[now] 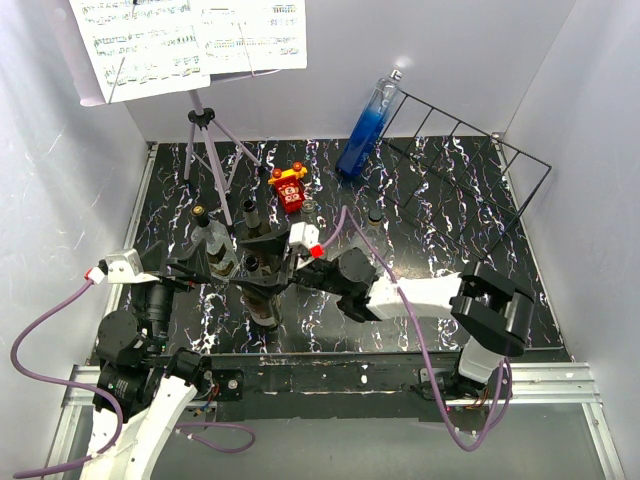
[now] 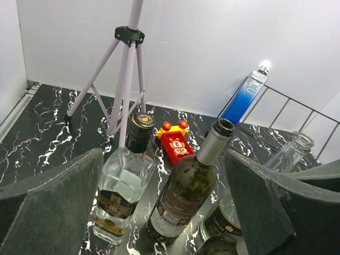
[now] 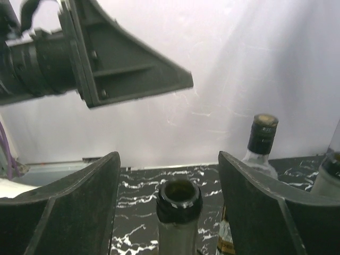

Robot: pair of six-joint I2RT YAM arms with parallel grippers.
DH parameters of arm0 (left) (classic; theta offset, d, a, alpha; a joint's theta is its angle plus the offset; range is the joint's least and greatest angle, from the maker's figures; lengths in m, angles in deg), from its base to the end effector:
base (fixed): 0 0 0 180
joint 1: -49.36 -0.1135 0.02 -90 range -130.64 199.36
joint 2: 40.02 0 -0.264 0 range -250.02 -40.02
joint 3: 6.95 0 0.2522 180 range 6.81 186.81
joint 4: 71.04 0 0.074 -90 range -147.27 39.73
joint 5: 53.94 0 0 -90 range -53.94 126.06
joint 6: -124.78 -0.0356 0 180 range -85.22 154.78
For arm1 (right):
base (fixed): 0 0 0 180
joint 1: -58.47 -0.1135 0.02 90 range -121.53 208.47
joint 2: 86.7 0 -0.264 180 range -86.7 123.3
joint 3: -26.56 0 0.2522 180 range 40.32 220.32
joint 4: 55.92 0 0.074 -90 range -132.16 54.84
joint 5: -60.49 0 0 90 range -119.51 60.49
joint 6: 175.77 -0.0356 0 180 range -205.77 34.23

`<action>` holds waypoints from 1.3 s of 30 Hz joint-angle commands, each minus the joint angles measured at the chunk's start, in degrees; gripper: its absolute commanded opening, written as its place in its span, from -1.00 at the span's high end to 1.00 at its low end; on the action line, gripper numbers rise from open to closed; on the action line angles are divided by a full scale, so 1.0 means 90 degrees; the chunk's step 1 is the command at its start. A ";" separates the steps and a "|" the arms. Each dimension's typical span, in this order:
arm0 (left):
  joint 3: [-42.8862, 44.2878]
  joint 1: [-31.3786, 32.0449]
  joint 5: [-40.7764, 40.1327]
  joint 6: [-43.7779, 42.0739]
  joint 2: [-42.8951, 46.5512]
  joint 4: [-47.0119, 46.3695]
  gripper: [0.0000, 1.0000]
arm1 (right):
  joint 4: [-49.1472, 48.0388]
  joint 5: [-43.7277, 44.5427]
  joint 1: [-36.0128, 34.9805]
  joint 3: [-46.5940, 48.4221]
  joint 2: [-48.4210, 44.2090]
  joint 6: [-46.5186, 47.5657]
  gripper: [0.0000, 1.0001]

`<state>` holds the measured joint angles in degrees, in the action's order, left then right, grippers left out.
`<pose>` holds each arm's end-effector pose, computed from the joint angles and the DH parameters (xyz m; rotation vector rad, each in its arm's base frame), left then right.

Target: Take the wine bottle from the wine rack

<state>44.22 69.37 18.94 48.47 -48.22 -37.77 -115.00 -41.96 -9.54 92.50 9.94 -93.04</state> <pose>0.0503 -0.0072 0.3413 -0.1714 1.4043 -0.2779 0.1288 0.3395 0.2987 -0.7698 0.8938 1.2885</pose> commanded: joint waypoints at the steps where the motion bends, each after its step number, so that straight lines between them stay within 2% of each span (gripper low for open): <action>1: -0.0016 0.0023 0.0086 -0.0008 -0.0123 0.0040 -0.96 | -0.1058 0.0221 -0.0031 -0.0017 -0.0581 0.0133 -0.65; 6: -0.0016 0.0023 0.0096 -0.0008 -0.0123 0.0049 -0.96 | -0.0570 0.0279 -0.0031 -0.0105 -0.1030 0.0270 -0.73; 9: -0.0026 0.0023 0.0116 -0.0008 -0.0133 0.0040 -0.96 | 0.0160 0.0512 -0.0032 -0.0047 -0.1508 0.0494 -0.75; 13: -0.0016 0.0023 0.0135 -0.0008 -0.0133 0.0040 -0.96 | 0.2617 0.1244 0.0007 0.0596 -0.2328 0.0787 -0.76; 17: -0.0035 0.0023 0.0184 -0.0008 -0.0143 0.0030 -0.96 | 0.4992 0.1880 0.0319 0.1631 -0.2700 0.0788 -0.72; 21: -0.0026 0.0023 0.0291 -0.0008 -0.0201 0.0010 -0.96 | 0.6664 0.2924 0.0982 0.2646 -0.2691 0.0973 -0.71; 24: -0.0006 0.0032 0.0408 -0.0008 -0.0270 0.0030 -0.96 | 0.7632 0.2995 0.1937 0.3350 -0.2594 0.0682 -0.76; 26: 0.0013 0.0023 0.0467 -0.0008 -0.0289 0.0020 -0.96 | 0.8072 0.2819 0.2631 0.3770 -0.2428 0.0603 -0.77; 32: 0.0013 0.0023 0.0477 -0.0037 -0.0358 0.0010 -0.96 | 0.8961 0.2264 0.4526 0.5390 -0.0995 -0.0157 -0.82; 36: -0.0006 0.0023 0.0448 -0.0037 -0.0387 0.0010 -0.96 | 0.9586 0.1453 0.5357 0.6845 0.0343 -0.0929 -0.83; 39: 0.0004 0.0023 0.0428 -0.0066 -0.0445 0.0030 -0.96 | 0.9898 0.1188 0.5719 0.7928 0.1368 -0.1116 -0.84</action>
<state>44.02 69.39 22.52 48.43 -50.69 -37.88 -32.25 -25.54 38.55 154.03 14.46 -97.68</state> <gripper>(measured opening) 0.981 0.917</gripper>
